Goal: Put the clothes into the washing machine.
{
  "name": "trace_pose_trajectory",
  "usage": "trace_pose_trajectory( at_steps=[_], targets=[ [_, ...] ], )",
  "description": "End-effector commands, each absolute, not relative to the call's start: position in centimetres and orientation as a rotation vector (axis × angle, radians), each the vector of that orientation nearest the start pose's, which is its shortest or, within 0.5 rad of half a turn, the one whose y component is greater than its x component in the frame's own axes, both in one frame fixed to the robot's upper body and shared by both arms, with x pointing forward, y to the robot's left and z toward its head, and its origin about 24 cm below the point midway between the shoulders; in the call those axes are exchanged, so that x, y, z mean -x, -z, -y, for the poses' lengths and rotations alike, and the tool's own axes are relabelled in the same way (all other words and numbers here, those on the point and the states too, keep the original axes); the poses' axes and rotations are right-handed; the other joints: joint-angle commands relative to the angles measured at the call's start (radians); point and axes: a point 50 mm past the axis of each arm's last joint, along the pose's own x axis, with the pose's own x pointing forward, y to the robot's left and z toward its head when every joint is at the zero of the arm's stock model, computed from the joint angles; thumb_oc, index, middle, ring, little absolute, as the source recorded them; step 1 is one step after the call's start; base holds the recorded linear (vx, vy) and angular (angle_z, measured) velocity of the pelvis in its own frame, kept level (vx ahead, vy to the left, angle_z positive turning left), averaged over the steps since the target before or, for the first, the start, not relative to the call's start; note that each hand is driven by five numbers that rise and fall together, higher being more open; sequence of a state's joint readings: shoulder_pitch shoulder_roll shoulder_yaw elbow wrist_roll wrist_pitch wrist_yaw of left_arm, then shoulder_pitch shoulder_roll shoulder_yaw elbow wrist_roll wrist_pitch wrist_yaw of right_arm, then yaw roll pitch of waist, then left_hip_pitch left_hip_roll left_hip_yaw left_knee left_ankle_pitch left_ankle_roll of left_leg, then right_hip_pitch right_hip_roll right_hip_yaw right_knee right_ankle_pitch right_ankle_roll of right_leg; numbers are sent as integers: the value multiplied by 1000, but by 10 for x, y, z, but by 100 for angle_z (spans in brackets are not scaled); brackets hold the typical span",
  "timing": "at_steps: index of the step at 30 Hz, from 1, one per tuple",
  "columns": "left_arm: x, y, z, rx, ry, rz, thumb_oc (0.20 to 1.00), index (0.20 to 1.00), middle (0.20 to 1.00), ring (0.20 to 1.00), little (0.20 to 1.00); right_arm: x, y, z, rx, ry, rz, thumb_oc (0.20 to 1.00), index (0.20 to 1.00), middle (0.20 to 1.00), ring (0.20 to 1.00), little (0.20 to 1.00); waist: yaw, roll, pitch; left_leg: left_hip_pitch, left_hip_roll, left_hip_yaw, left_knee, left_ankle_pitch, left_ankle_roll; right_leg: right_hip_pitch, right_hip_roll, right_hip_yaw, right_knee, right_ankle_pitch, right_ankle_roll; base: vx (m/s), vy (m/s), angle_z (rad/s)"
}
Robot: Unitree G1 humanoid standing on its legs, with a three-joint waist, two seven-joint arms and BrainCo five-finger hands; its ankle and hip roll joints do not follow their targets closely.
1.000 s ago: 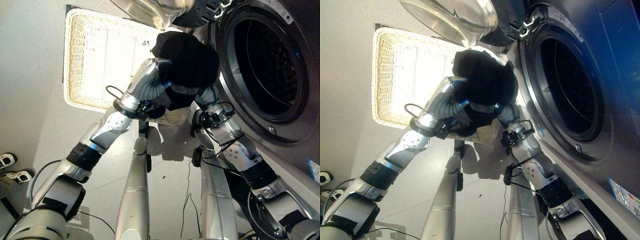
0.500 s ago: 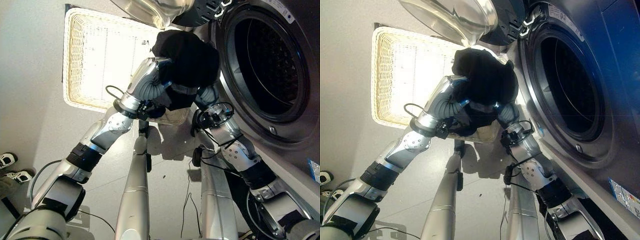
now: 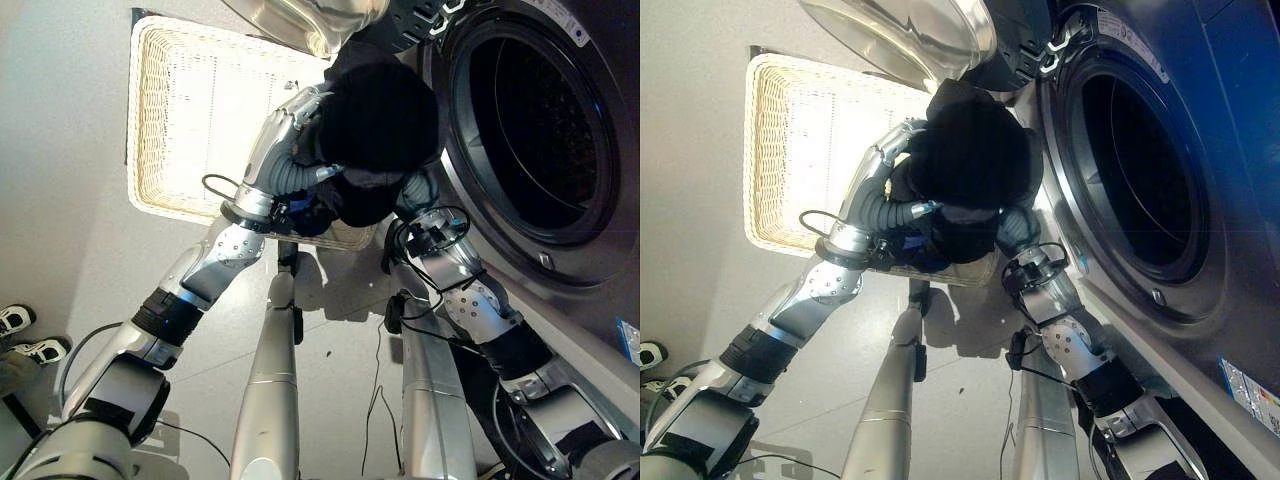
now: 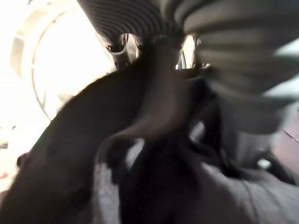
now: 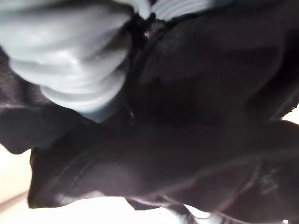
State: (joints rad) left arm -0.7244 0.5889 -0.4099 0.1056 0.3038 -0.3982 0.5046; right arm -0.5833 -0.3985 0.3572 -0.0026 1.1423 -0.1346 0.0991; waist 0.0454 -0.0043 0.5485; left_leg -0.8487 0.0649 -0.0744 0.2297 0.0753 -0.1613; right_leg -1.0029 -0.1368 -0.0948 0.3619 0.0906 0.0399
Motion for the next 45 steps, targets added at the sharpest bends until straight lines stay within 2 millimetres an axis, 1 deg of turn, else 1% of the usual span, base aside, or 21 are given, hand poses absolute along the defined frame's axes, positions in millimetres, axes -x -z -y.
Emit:
trace_pose_trajectory(
  at_steps=[1,5,10,14,15,18,22,30,32,33,35,36,37,39,42,43,45],
  targets=[
    [-292,-253,-113,-608,-33,1273,1000,1000,1000,1000,1000,-289,-229,85,-767,-845,543,200,200,200,200,200,-9,33,-28,-21,-142,37,-19,41,117,55,64,-108,-62,39,94,0,0,0],
    [-290,-252,-115,-560,-80,1296,1000,1000,1000,1000,1000,-289,-228,84,-808,-846,534,200,200,200,200,200,-7,32,-28,-21,-142,37,-19,40,117,54,64,-109,-60,39,94,0,0,0],
    [-286,-253,-115,-484,-73,1313,1000,1000,1000,1000,1000,-290,-229,87,-817,-824,549,200,200,200,200,200,-7,30,-28,-20,-143,39,-16,39,117,56,66,-108,-58,38,93,0,0,0],
    [-285,-253,-116,-469,-68,1314,1000,1000,1000,1000,1000,-290,-229,88,-821,-819,552,200,200,200,200,200,-7,29,-28,-20,-143,39,-16,39,117,56,67,-108,-58,38,93,0,0,0],
    [-284,-255,-120,-327,-61,1298,1000,1000,1000,1000,1000,-293,-230,95,-822,-778,583,200,200,200,200,200,-6,28,-28,-20,-143,38,-15,39,117,55,66,-108,-54,38,94,0,0,0],
    [-284,-253,-123,-257,-87,1280,1000,1000,1000,1000,1000,-294,-232,99,-822,-747,607,200,200,200,200,200,-6,25,-28,-20,-143,36,-15,38,117,56,66,-108,-53,38,95,0,0,0],
    [-284,-252,-127,-213,-124,1271,1000,1000,1000,1000,1000,-295,-236,105,-822,-716,637,200,200,200,200,200,-7,23,-28,-20,-144,36,-16,38,118,55,67,-107,-53,38,95,0,0,0],
    [-294,-247,-148,-83,-259,1182,1000,1000,1000,1000,1000,-298,-242,125,-829,-635,729,200,200,200,200,200,-11,19,-28,-19,-142,37,-11,35,117,56,68,-103,-50,36,96,0,0,0],
    [-295,-246,-151,-77,-284,1172,1000,1000,1000,1000,1000,-298,-243,128,-827,-621,744,200,200,200,200,200,-12,19,-28,-20,-141,37,-9,34,116,55,67,-102,-48,36,96,0,0,0],
    [-298,-244,-156,-87,-325,1158,1000,1000,1000,1000,1000,-298,-245,133,-825,-601,765,200,200,200,200,200,-14,17,-28,-20,-139,39,-8,33,115,55,68,-101,-47,35,97,0,0,0],
    [-298,-244,-156,-87,-325,1158,1000,1000,1000,1000,1000,-298,-245,133,-825,-601,765,200,200,200,200,200,-14,17,-28,-20,-139,39,-8,33,115,55,68,-101,-47,35,97,0,0,0],
    [-302,-242,-160,-108,-361,1142,1000,1000,1000,1000,1000,-299,-247,138,-827,-574,780,200,200,200,200,200,-16,16,-28,-20,-137,40,-5,31,113,54,68,-100,-44,34,98,0,0,0],
    [-313,-238,-172,-160,-431,1083,1000,1000,1000,1000,1000,-305,-249,152,-827,-496,786,200,200,200,200,200,-21,14,-28,-18,-132,46,-2,30,109,56,69,-98,-41,33,99,0,0,0],
    [-326,-230,-183,-213,-493,1003,1000,1000,1000,1000,1000,-318,-244,165,-834,-406,734,200,200,200,200,200,-28,13,-28,-13,-125,55,-5,30,104,58,71,-95,-41,34,102,-11,34,4],
    [-335,-226,-190,-243,-528,945,1000,1000,1000,1000,1000,-327,-238,176,-840,-337,677,200,200,200,200,200,-31,12,-28,-13,-120,61,-4,30,101,57,72,-93,-39,34,102,0,0,0],
    [-341,-220,-197,-261,-554,899,1000,1000,1000,1000,1000,-337,-230,187,-840,-282,625,200,200,200,200,200,-34,11,-28,-14,-116,65,-5,31,98,57,72,-93,-41,35,103,0,0,0],
    [-349,-213,-203,-288,-581,842,1000,1000,1000,1000,1000,-349,-217,202,-836,-206,559,200,200,200,200,200,-35,10,-28,-14,-113,69,-7,31,95,55,72,-95,-44,37,103,0,0,0]
  ],
)
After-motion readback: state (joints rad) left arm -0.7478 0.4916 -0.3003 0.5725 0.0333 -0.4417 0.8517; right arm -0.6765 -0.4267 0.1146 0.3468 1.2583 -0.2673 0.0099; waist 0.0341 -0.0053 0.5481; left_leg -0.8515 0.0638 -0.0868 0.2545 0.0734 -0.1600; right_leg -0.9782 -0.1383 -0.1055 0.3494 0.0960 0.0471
